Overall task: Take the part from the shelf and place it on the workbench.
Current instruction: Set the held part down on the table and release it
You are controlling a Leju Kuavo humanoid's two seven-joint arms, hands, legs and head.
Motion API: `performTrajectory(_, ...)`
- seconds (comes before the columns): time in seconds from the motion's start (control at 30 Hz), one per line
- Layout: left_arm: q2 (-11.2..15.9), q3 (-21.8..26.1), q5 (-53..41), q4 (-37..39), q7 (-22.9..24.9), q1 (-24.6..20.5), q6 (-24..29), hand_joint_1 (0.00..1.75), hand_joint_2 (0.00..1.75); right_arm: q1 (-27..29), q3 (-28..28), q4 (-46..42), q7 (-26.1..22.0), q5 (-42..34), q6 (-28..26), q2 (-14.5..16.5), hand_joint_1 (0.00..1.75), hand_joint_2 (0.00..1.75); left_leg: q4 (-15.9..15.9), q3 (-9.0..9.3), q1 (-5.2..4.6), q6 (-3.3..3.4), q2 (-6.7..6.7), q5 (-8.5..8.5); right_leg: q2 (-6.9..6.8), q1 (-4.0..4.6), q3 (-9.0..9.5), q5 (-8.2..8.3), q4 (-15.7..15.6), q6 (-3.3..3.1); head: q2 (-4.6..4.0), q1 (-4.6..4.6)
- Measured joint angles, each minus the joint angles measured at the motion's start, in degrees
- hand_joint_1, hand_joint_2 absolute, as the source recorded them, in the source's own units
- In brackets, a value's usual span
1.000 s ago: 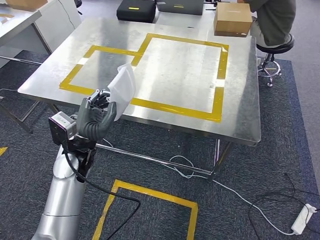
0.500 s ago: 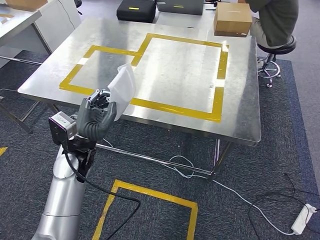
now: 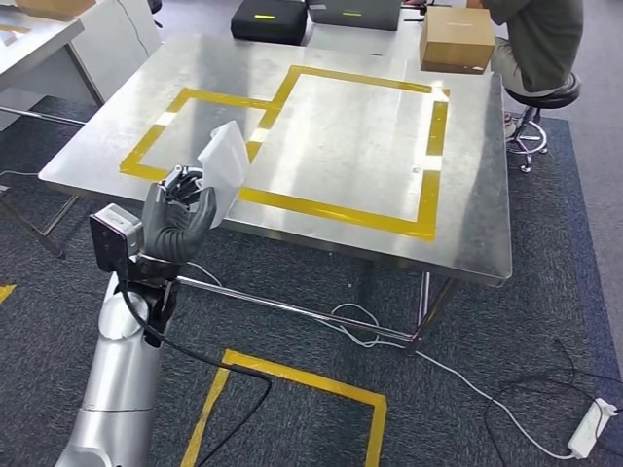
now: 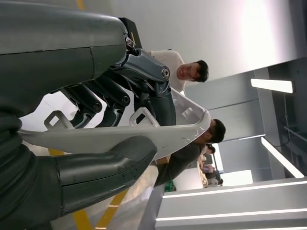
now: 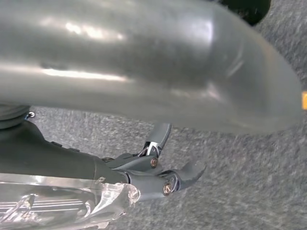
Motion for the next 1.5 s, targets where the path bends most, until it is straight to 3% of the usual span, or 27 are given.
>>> performTrajectory(0.07, 0.06, 0.39, 0.00, 0.48, -0.18, -0.34, -0.04, 1.75, 1.75, 0.01, 0.01, -0.01, 0.01, -0.01, -0.06, 0.02, 0.00, 0.00, -0.16, 0.90, 0.41, 0.21, -0.01, -0.17, 0.25, -0.09, -2.53, -2.38, 4.54, 0.42, 0.00, 0.23)
performTrajectory(0.17, 0.07, 0.78, -0.01, 1.26, -0.21, -0.39, -0.16, 1.75, 1.75, 0.39, 0.03, -0.02, 0.02, -0.02, -0.07, 0.05, 0.00, 0.00, -0.12, 2.07, 1.01, -0.32, 0.00, -1.03, 0.32, -0.55, -8.08, -5.29, 13.13, 1.39, 0.00, 0.32)
performTrajectory(0.23, 0.07, 1.01, 0.00, 1.68, -0.21, -0.29, -0.17, 1.75, 1.75, 0.66, 0.03, -0.02, 0.03, -0.02, -0.08, 0.05, 0.00, 0.00, -0.07, 3.44, 1.86, -1.33, -0.01, -2.00, 0.18, -1.14, -8.22, -4.00, 10.84, 2.21, 0.00, 0.31)
performTrajectory(0.3, 0.06, 1.22, 0.05, 2.02, -0.21, -0.24, -0.21, 1.75, 1.75, 0.90, 0.03, -0.10, 0.04, -0.02, -0.02, 0.22, 0.00, 0.00, 0.09, 5.18, 2.70, -2.76, 0.02, -3.45, -0.91, -2.00, -5.82, -0.06, 3.63, 3.54, 0.00, 0.69)
performTrajectory(0.33, 0.06, 1.37, 0.09, 2.16, -0.20, -0.28, -0.26, 1.75, 1.75, 0.91, 0.03, -0.13, 0.09, -0.02, 0.04, 0.28, 0.00, 0.00, 0.02, 5.85, 2.81, -3.50, 0.06, -4.15, -1.49, -2.21, -4.85, 1.42, 0.94, 3.41, 0.00, 1.00)
performTrajectory(0.37, 0.03, 1.53, 0.12, 2.26, -0.19, -0.36, -0.30, 1.75, 1.75, 0.87, 0.03, -0.16, 0.13, -0.02, 0.10, 0.37, 0.00, 0.00, -0.13, 6.36, 2.79, -4.13, 0.13, -4.65, -1.89, -2.31, -4.37, 2.60, -0.50, 2.80, 0.00, 1.12)
performTrajectory(0.43, -0.11, 1.79, 0.13, 2.34, -0.19, -0.69, -0.34, 1.75, 1.75, 0.60, 0.04, -0.14, 0.24, -0.02, 0.17, 0.37, 0.00, 0.00, -0.56, 7.02, 2.75, -5.14, 0.21, -4.46, -1.61, -2.00, -4.22, 2.20, -0.55, 0.44, 0.00, 1.05)
performTrajectory(0.47, -0.21, 1.84, 0.11, 2.36, -0.19, -0.85, -0.34, 1.75, 1.75, 0.53, 0.04, -0.11, 0.25, -0.02, 0.15, 0.35, 0.00, 0.00, 0.43, 6.63, 2.93, -5.56, 0.10, -3.56, -1.24, -1.97, -4.01, 1.92, -0.52, -0.30, 0.00, 0.80)
performTrajectory(0.53, -0.31, 1.94, 0.12, 2.49, -0.20, -0.89, -0.34, 1.75, 1.75, 0.60, 0.04, -0.05, 0.24, -0.02, 0.10, 0.25, 0.00, 0.00, 6.11, 3.40, 3.19, -6.14, -0.58, -1.41, -0.52, -1.90, -2.84, 1.04, -1.12, -1.30, 0.00, 0.58)
performTrajectory(0.57, -0.31, 2.03, 0.12, 2.63, -0.20, -0.72, -0.34, 1.75, 1.75, 0.77, 0.03, -0.02, 0.24, -0.02, 0.08, 0.21, 0.00, 0.00, 9.92, 0.95, 3.20, -6.15, -1.01, -1.53, -0.12, -1.87, -1.97, 0.62, -1.65, -1.64, 0.00, 0.42)
performTrajectory(0.63, -0.30, 2.24, 0.13, 2.94, -0.19, -0.32, -0.33, 1.75, 1.75, 1.19, 0.03, -0.02, 0.28, -0.02, 0.09, 0.22, 0.00, 0.00, 15.18, -3.27, 2.84, -5.75, -1.54, -5.48, 0.68, -1.59, -0.06, -0.29, -2.53, -2.07, 0.00, 0.19)
performTrajectory(0.7, -0.26, 2.37, 0.13, 3.09, -0.19, -0.18, -0.33, 1.75, 1.75, 1.44, 0.04, -0.02, 0.35, -0.02, 0.10, 0.23, 0.00, 0.00, 15.91, -5.97, 2.23, -4.87, -1.71, -9.80, 1.58, -1.27, 1.75, -1.31, -3.05, -2.32, 0.00, -0.02)
performTrajectory(0.73, -0.24, 2.41, 0.13, 3.12, -0.19, -0.18, -0.33, 1.75, 1.75, 1.44, 0.04, -0.02, 0.37, -0.02, 0.10, 0.23, 0.00, 0.00, 14.56, -6.65, 1.85, -4.28, -1.77, -9.89, 1.99, -1.13, 2.62, -1.89, -3.18, -2.37, 0.00, -0.11)
performTrajectory(0.77, -0.22, 2.48, 0.13, 3.13, -0.19, -0.20, -0.32, 1.75, 1.75, 1.41, 0.05, -0.02, 0.37, -0.02, 0.09, 0.23, 0.00, 0.00, 12.19, -6.90, 1.45, -3.65, -1.84, -7.99, 2.32, -1.03, 3.44, -2.48, -3.23, -2.35, 0.00, -0.23)
performTrajectory(0.83, -0.21, 2.62, 0.13, 3.13, -0.19, -0.22, -0.32, 1.75, 1.75, 1.35, 0.04, -0.03, 0.38, -0.02, 0.08, 0.23, 0.00, 0.00, 5.39, -6.78, 0.65, -2.44, -1.93, 0.01, 2.79, -0.79, 4.67, -3.72, -3.18, -2.02, 0.00, -0.46)
performTrajectory(0.87, -0.22, 2.67, 0.13, 3.14, -0.19, -0.21, -0.33, 1.75, 1.75, 1.30, 0.04, -0.04, 0.39, -0.02, 0.08, 0.23, 0.00, 0.00, 2.82, -6.68, 0.34, -2.05, -2.01, 3.19, 2.93, -0.64, 5.08, -4.37, -3.25, -1.72, 0.00, -0.49)
performTrajectory(0.9, -0.26, 2.69, 0.12, 3.15, -0.19, -0.23, -0.33, 1.75, 1.75, 1.24, 0.04, -0.04, 0.40, -0.02, 0.07, 0.23, 0.00, 0.00, 1.17, -6.64, 0.14, -1.74, -2.12, 5.12, 3.02, -0.50, 5.54, -4.77, -3.25, -1.33, 0.00, -0.49)
performTrajectory(1.0, -0.40, 2.79, 0.06, 3.15, -0.20, -0.56, -0.33, 1.75, 1.75, 0.94, 0.05, -0.04, 0.46, -0.02, 0.03, 0.23, 0.00, 0.00, 0.56, -5.51, 0.16, -0.76, -2.46, 5.03, 2.66, -0.37, 6.59, -5.28, -2.52, -0.33, -0.01, -0.35)
performTrajectory(1.03, -0.45, 2.82, 0.07, 3.15, -0.21, -0.69, -0.34, 1.75, 1.75, 0.79, 0.05, -0.04, 0.48, -0.02, 0.01, 0.23, 0.00, 0.00, 0.54, -4.83, 0.21, -0.34, -2.48, 4.78, 2.24, -0.34, 5.97, -5.65, -0.89, -0.13, -0.01, -0.27)
performTrajectory(1.13, -0.57, 2.82, 0.09, 3.15, -0.24, -0.74, -0.47, 1.75, 1.75, 0.34, 0.05, -0.04, 0.52, -0.02, 0.01, 0.25, 0.00, 0.00, 0.52, -3.15, 0.10, 0.46, -2.51, 3.55, 1.09, -0.24, -0.07, -9.38, 9.32, 0.21, -0.02, -0.05)
performTrajectory(1.2, -0.57, 2.84, 0.12, 3.15, -0.25, -0.61, -0.55, 1.75, 1.75, 0.31, 0.05, -0.04, 0.55, -0.02, 0.01, 0.25, 0.00, 0.00, 0.53, -2.11, -0.11, 0.63, -2.60, 2.54, 0.94, -0.14, -3.73, -11.52, 13.22, 0.18, -0.02, -0.01)
performTrajectory(1.23, -0.57, 2.85, 0.13, 3.15, -0.26, -0.58, -0.56, 1.75, 1.75, 0.32, 0.05, -0.04, 0.55, -0.02, 0.01, 0.25, 0.00, 0.00, 0.53, -1.40, -0.20, 0.65, -2.65, 1.98, 0.94, -0.03, -4.21, -10.80, 12.29, 0.01, -0.02, 0.03)
performTrajectory(1.27, -0.58, 2.86, 0.15, 3.15, -0.28, -0.61, -0.57, 1.75, 1.75, 0.33, 0.05, -0.04, 0.54, -0.02, 0.01, 0.25, 0.00, 0.00, 0.53, -0.59, -0.30, 0.63, -2.68, 1.39, 0.94, 0.14, -3.78, -8.66, 9.48, -0.31, -0.02, 0.04)
performTrajectory(1.33, -0.64, 2.89, 0.18, 3.17, -0.32, -0.71, -0.66, 1.75, 1.75, 0.34, 0.04, -0.02, 0.54, -0.02, 0.01, 0.22, 0.00, 0.00, 0.52, 0.81, -0.47, 0.46, -2.68, 0.23, 0.80, 0.64, -1.94, -2.46, 1.71, -1.28, -0.02, 0.03)
performTrajectory(1.37, -0.68, 2.91, 0.20, 3.19, -0.34, -0.76, -0.74, 1.75, 1.75, 0.33, 0.04, -0.01, 0.54, -0.02, 0.01, 0.20, 0.00, 0.00, 0.51, 1.13, -0.52, 0.28, -2.68, -0.17, 0.70, 0.90, -1.26, -0.50, -1.14, -1.73, -0.02, 0.01)
performTrajectory(1.43, -0.75, 2.97, 0.25, 3.24, -0.33, -0.75, -0.90, 1.75, 1.75, 0.40, 0.03, 0.02, 0.55, -0.02, 0.00, 0.16, 0.00, 0.00, 0.62, 1.23, -0.54, -0.23, -2.68, -0.60, 0.62, 1.28, -0.91, 0.79, -3.15, -2.38, -0.02, -0.03)
performTrajectory(1.5, -0.75, 3.01, 0.26, 3.27, -0.33, -0.84, -0.96, 1.75, 1.75, 0.47, 0.03, 0.02, 0.54, -0.02, 0.01, 0.19, 0.00, 0.00, 0.50, 1.32, -0.55, -0.23, -2.66, -0.85, 0.82, 1.27, -0.65, 1.14, -3.35, -2.31, -0.02, -0.10)
